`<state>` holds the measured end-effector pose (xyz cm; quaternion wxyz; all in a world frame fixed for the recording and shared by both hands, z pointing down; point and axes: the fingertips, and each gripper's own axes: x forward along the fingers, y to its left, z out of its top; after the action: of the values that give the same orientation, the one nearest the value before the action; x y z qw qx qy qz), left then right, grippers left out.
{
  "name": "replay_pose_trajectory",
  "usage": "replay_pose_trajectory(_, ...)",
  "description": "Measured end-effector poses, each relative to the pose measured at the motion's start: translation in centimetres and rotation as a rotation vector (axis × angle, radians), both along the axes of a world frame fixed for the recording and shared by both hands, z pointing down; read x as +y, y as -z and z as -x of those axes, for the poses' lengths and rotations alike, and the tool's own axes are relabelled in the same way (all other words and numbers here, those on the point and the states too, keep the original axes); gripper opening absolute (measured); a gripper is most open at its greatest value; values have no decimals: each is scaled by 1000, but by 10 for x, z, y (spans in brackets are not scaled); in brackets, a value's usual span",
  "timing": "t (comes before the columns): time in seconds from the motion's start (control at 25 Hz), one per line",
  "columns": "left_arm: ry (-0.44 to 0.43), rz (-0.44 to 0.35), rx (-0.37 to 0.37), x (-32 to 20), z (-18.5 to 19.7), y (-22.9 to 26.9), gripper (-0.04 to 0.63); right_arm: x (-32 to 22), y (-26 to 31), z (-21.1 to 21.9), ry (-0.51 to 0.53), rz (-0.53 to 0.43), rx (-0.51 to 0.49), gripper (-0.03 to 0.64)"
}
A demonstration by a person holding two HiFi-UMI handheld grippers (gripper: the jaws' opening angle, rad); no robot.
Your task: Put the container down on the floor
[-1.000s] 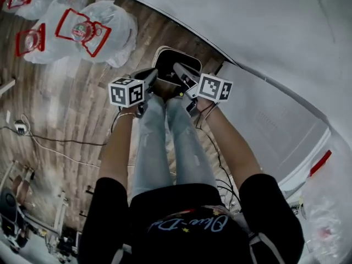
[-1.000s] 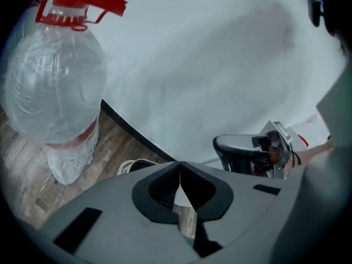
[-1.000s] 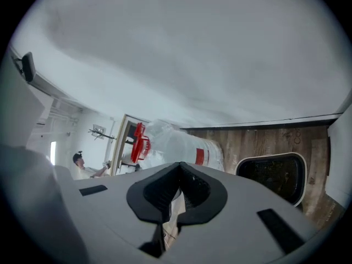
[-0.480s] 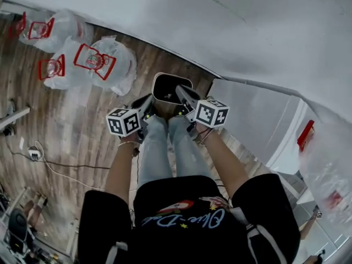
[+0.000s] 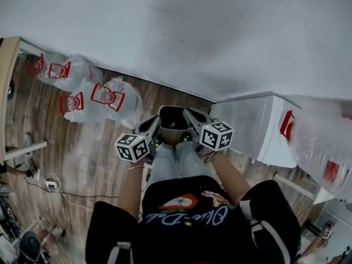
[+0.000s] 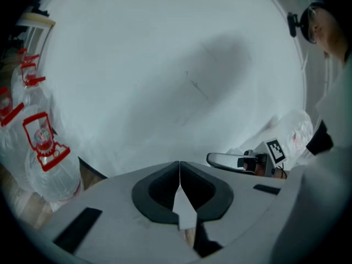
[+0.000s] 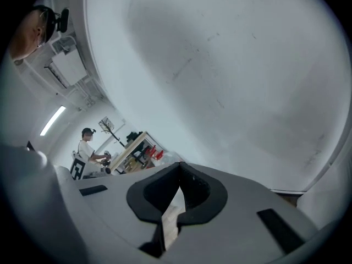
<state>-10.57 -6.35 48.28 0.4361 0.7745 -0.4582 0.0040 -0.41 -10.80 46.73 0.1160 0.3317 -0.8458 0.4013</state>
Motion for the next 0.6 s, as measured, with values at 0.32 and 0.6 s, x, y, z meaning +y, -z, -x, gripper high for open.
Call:
replay_pose_trajectory(0.32, -33, -135, -39, -8, -14, 90, 6, 6, 74, 1, 65, -153, 31, -2)
replay_pose_trajectory(0.6, -34, -243, -88, -1, -20, 152, 6, 11, 137, -6, 86, -250, 5, -2)
